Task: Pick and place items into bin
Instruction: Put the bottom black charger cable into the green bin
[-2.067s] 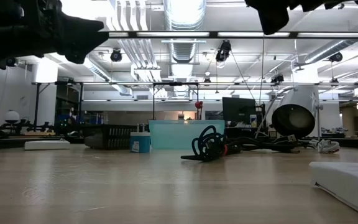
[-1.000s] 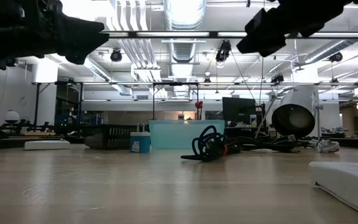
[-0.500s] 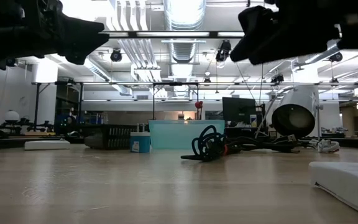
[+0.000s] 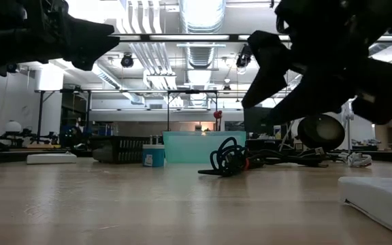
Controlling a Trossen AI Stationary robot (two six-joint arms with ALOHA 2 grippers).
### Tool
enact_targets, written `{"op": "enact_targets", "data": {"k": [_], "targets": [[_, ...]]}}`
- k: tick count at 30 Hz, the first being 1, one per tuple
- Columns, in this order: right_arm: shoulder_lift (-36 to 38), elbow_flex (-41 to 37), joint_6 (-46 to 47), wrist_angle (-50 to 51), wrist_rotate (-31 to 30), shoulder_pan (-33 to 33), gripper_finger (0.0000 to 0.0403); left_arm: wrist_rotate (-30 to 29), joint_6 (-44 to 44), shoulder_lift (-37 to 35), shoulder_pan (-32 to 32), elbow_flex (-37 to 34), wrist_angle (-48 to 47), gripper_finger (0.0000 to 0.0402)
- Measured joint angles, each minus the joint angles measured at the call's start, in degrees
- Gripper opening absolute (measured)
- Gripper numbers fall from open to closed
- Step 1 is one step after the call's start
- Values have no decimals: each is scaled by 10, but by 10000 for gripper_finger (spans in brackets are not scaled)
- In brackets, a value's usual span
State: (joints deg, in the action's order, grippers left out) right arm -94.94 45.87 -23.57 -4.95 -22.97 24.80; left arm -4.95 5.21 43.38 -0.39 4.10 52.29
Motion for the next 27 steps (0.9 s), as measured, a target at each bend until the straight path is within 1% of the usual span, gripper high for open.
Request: {"op": "enact_targets", "data": {"k": [5, 12, 19, 27], "targets": [[-21, 21, -24, -1, -1, -1, 194, 0, 0, 0, 0, 0, 0, 208], [-50, 42, -27, 0, -1, -3, 194, 0, 0, 1, 0, 0, 0, 208], [-86, 58, -60, 1, 1, -6, 194, 0, 0, 0, 0, 0, -1, 208], [-112, 75, -80, 3, -14, -13, 194, 0, 0, 0, 0, 0, -1, 208]]}}
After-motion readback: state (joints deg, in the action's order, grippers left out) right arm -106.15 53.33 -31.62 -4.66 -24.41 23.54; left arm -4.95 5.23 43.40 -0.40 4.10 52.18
